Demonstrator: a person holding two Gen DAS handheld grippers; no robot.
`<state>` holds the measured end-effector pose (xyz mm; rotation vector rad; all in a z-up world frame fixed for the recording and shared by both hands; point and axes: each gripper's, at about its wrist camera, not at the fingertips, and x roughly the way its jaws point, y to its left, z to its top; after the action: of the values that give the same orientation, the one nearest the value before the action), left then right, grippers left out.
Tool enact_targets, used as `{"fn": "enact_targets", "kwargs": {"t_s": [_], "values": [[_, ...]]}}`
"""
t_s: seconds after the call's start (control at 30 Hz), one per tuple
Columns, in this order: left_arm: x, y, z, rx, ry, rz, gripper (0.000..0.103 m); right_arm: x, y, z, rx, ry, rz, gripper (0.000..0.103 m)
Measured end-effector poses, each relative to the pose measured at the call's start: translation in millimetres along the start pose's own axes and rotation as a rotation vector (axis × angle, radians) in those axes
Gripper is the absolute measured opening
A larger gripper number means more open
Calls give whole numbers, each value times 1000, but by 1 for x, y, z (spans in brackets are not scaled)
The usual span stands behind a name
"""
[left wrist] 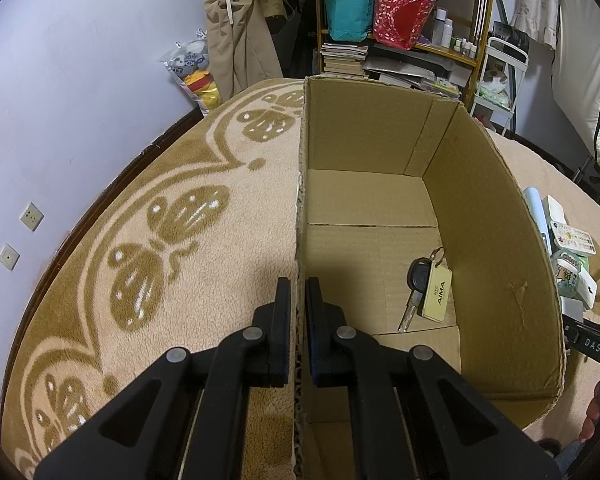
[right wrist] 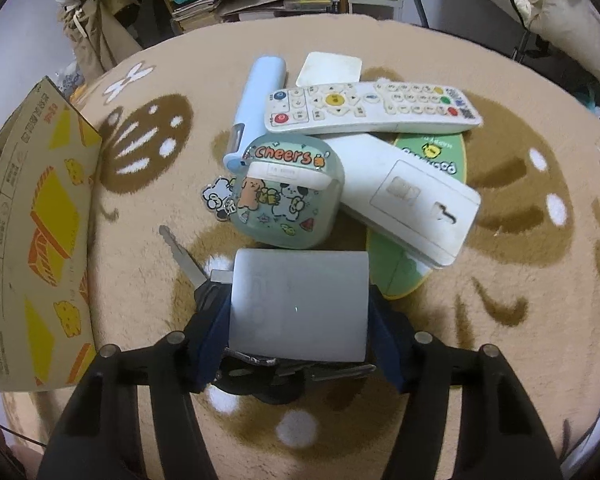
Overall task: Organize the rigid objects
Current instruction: 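Grasp the white rectangular charger with the right tool, then carry the white charger with the right tool into the box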
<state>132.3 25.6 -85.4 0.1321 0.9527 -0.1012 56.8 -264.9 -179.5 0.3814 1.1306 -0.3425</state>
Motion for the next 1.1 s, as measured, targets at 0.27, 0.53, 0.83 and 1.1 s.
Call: {"fn": "enact_targets", "kwargs": {"t_s": [0.27, 0.53, 0.83, 1.1], "values": [[0, 0, 0, 0, 1, 0, 7, -21, -1, -4, 13, -42, 29, 68], [1, 1, 0, 3, 0, 3, 7, -48, 17, -2, -23, -121, 81, 68], [1, 2, 0, 1, 1, 4, 8, -62, 56, 7, -88, -146, 147, 68], [1, 2, 0, 0, 0, 8, 8, -80, 96, 21, -173, -180, 214, 68]]}}
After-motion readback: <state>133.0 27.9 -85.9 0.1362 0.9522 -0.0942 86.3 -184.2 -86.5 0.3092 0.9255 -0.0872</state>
